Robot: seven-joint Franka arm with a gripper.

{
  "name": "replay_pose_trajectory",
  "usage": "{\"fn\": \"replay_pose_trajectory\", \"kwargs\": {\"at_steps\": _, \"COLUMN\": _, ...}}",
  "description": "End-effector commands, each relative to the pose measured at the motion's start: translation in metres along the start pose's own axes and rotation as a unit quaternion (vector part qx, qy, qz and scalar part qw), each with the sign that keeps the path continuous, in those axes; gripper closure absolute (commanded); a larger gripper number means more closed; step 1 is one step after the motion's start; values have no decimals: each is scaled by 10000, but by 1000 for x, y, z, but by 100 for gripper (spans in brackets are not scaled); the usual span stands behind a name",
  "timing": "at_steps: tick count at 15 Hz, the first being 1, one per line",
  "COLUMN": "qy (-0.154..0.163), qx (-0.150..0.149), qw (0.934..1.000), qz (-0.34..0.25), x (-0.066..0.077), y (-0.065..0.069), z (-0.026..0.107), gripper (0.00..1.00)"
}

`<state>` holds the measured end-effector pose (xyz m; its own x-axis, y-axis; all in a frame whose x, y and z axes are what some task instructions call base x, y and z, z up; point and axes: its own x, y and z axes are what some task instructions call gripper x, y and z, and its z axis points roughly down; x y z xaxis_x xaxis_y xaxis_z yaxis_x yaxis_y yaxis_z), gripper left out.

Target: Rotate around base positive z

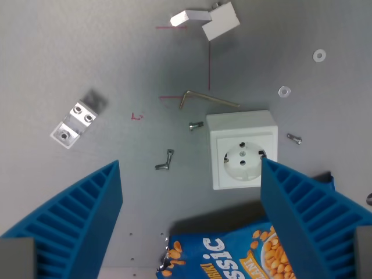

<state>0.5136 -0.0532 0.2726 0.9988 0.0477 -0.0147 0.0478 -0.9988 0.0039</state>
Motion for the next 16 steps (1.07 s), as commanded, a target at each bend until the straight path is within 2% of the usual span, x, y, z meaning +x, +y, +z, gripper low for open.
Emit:
{"fn": "replay_pose_trajectory", "kwargs": {"at_steps": 1, "qy": 17, "qx": -10, "qw": 9982, "qz": -604, "x": 0, "y": 1, "z": -1, "gripper": 0}}
{"fn": "replay_pose_trajectory", "kwargs": {"at_steps": 16, "qy": 19, "qx": -27, "qw": 9872, "qz": -1597, "x": 0, "y": 1, "z": -1, "gripper": 0}}
